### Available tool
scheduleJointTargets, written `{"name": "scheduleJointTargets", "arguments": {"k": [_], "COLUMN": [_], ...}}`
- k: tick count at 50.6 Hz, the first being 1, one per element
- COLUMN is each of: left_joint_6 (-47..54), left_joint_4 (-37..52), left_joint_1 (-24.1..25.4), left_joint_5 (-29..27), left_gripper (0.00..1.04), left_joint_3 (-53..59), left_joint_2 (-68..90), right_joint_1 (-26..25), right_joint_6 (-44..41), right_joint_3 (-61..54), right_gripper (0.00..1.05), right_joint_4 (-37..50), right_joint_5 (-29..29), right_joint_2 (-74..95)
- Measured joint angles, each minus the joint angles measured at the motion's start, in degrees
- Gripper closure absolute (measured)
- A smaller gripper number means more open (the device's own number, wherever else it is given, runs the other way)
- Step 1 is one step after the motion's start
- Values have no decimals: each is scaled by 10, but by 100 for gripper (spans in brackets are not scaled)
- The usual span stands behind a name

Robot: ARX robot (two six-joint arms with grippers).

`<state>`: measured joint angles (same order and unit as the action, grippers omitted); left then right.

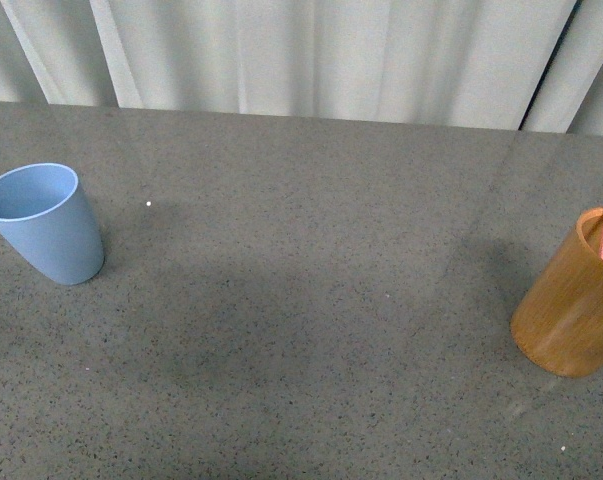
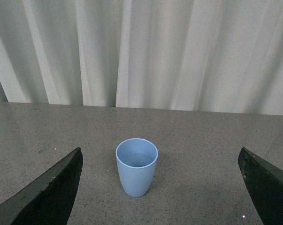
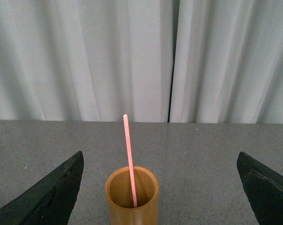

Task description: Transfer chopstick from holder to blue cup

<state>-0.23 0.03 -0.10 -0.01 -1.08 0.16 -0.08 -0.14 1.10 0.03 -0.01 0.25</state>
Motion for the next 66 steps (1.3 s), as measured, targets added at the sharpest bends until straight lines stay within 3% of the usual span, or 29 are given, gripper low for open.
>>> {"name": "scheduleJointTargets", "arguments": {"k": [5, 8, 10, 13, 16, 25, 34, 41, 66], "left_joint_6": [-2, -75, -108, -125, -132, -86, -75, -76, -89], "left_joint_4": [-1, -87, -85, -37, 7, 5, -77, -89, -103], "left_joint_1": [-1, -39, -37, -2, 47, 91, 88, 71, 38], "left_joint_5": [-6, -167, -233, -219, -165, -129, -82, -79, -90], "left_gripper": [7, 7, 7, 7, 7, 7, 7, 7, 7], "left_joint_3": [0, -39, -60, -85, -130, -273, -429, -484, -554], "left_joint_2": [1, 78, 162, 266, 369, 596, 799, 865, 1001], "right_joint_1": [0, 0, 0, 0, 0, 0, 0, 0, 0], "right_joint_6": [0, 0, 0, 0, 0, 0, 0, 0, 0], "right_joint_3": [0, 0, 0, 0, 0, 0, 0, 0, 0], "right_gripper": [10, 10, 10, 10, 10, 10, 10, 10, 10], "right_joint_4": [0, 0, 0, 0, 0, 0, 0, 0, 0], "right_joint_5": [0, 0, 1, 0, 0, 0, 0, 0, 0], "right_joint_2": [0, 0, 0, 0, 0, 0, 0, 0, 0]}}
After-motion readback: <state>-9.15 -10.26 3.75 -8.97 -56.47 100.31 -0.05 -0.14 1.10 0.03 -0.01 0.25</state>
